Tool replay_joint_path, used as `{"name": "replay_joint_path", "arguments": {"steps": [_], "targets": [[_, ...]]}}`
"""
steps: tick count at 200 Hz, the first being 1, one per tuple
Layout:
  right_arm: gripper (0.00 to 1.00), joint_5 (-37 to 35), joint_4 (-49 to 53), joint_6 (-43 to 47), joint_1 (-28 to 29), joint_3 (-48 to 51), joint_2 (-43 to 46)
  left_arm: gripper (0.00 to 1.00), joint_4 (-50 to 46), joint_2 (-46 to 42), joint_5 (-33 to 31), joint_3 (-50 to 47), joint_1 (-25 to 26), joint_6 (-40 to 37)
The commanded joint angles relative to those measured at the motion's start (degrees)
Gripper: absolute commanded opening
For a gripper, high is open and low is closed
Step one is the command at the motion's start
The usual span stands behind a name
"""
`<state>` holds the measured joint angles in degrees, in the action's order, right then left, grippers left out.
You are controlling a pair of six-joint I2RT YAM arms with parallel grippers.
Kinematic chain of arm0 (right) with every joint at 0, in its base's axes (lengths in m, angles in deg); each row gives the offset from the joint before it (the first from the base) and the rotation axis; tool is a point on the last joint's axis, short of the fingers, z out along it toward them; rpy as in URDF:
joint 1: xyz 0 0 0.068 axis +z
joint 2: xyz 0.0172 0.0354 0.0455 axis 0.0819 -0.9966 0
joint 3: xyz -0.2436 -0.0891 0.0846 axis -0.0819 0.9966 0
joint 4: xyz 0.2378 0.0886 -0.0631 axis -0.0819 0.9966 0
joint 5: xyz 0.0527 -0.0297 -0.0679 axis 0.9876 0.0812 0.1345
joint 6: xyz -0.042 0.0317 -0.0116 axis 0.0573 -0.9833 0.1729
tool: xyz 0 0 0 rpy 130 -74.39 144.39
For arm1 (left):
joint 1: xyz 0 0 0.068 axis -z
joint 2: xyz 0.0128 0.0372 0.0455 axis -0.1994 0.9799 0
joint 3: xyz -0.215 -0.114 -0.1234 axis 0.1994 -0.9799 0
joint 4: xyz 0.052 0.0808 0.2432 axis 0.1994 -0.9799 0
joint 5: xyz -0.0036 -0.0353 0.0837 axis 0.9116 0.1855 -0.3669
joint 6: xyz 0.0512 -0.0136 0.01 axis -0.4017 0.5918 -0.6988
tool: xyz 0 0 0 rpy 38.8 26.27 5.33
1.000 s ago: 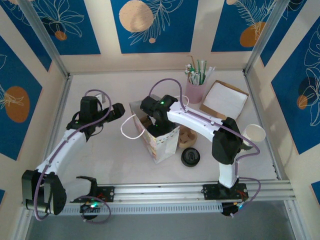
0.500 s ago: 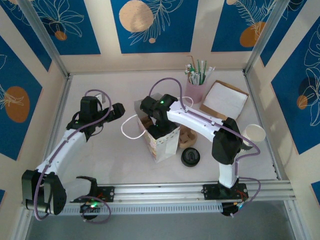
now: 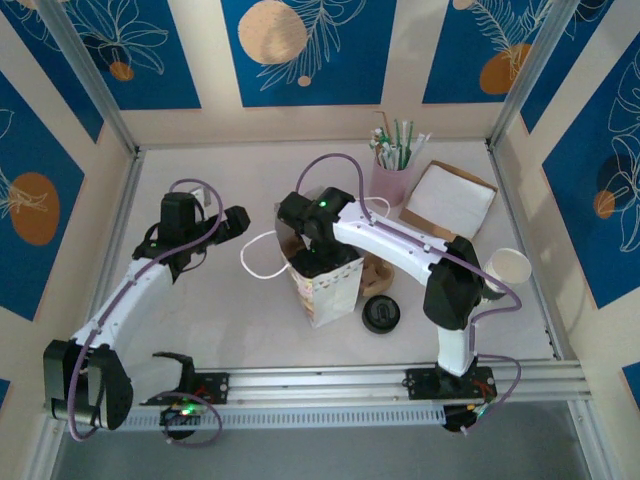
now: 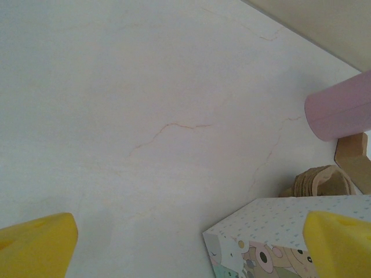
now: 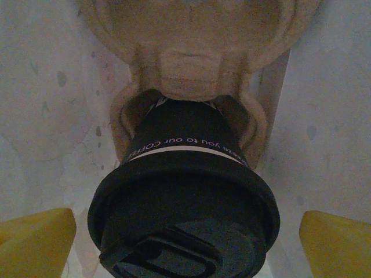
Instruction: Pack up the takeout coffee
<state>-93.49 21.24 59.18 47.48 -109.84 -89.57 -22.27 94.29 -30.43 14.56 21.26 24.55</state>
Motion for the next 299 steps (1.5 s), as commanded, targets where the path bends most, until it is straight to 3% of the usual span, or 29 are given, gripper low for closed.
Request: {"name": "replay_joint_path", "arguments": {"steps": [1, 299], "targets": [[0.99, -0.5, 2.2, -1.1, 0.5, -2.0, 0.7, 1.00, 0.2, -0.5, 0.8, 0.6, -0.4, -0.7], [0.99, -4.6, 9.1, -3.2, 3.0, -13.6, 5.7, 1.00, -0.2, -0.2, 0.7, 1.5, 0.1, -0.9]]}}
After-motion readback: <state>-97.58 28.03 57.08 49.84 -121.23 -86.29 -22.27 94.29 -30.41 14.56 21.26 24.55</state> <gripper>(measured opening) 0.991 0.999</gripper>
